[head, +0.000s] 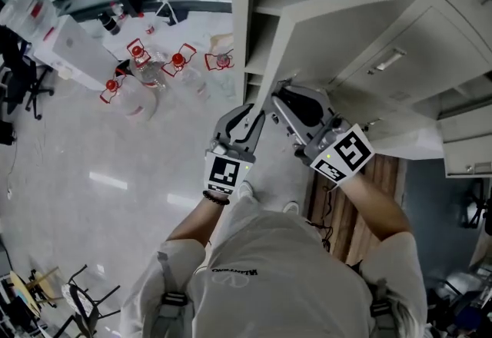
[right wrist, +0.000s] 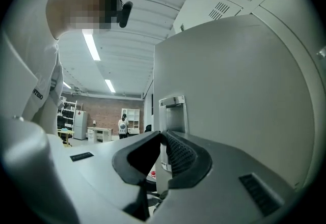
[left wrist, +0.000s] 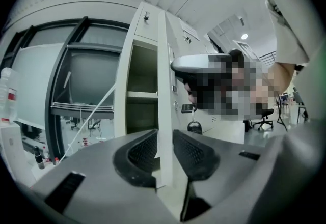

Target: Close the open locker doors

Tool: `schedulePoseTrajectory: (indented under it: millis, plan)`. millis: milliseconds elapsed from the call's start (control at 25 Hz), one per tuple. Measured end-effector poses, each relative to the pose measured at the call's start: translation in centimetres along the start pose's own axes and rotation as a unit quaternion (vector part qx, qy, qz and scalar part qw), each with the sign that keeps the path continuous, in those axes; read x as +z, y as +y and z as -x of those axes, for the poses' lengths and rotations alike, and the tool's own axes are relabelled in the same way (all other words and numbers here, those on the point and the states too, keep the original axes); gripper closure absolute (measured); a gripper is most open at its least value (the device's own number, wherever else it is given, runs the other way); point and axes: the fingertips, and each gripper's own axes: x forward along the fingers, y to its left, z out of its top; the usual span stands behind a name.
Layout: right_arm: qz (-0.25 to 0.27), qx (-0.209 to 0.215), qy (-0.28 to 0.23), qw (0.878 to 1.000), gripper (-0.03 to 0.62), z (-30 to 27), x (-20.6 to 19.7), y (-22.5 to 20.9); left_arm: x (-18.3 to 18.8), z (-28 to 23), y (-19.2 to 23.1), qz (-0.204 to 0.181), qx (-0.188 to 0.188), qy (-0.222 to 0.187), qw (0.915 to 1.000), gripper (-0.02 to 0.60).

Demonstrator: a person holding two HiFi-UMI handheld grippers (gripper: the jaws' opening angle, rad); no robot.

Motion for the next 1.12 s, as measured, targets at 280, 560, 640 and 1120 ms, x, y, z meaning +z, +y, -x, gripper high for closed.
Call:
schedulePoseTrajectory:
  millis: [280, 560, 640, 1120]
  plan:
    - [0.010, -0.019, 0.003, 1.000, 0.554, -3.0, -0.3, -2.2, -1.0, 0.2, 2.7, -0.014, 0.020, -0.007, 0.9997, 0.552]
    - [0.013, -0.058, -0.002, 0.998, 0.560, -5.7, -0.5, -4.7, -1.1, -3.0, 4.7, -0.023, 0.019, -0.016, 0.9994, 0.576]
    - [0.015, -0.073, -0.002, 0.997, 0.560, -6.2, -0.6, -5.2, -1.3, -4.0, 5.3, -0.023, 0.019, -0.016, 0.9994, 0.577]
    - [0.022, -0.145, -0.009, 0.989, 0.564, -8.7, -0.7, -8.7, -2.0, -8.2, 8.1, -0.013, 0.028, -0.020, 0.9993, 0.577]
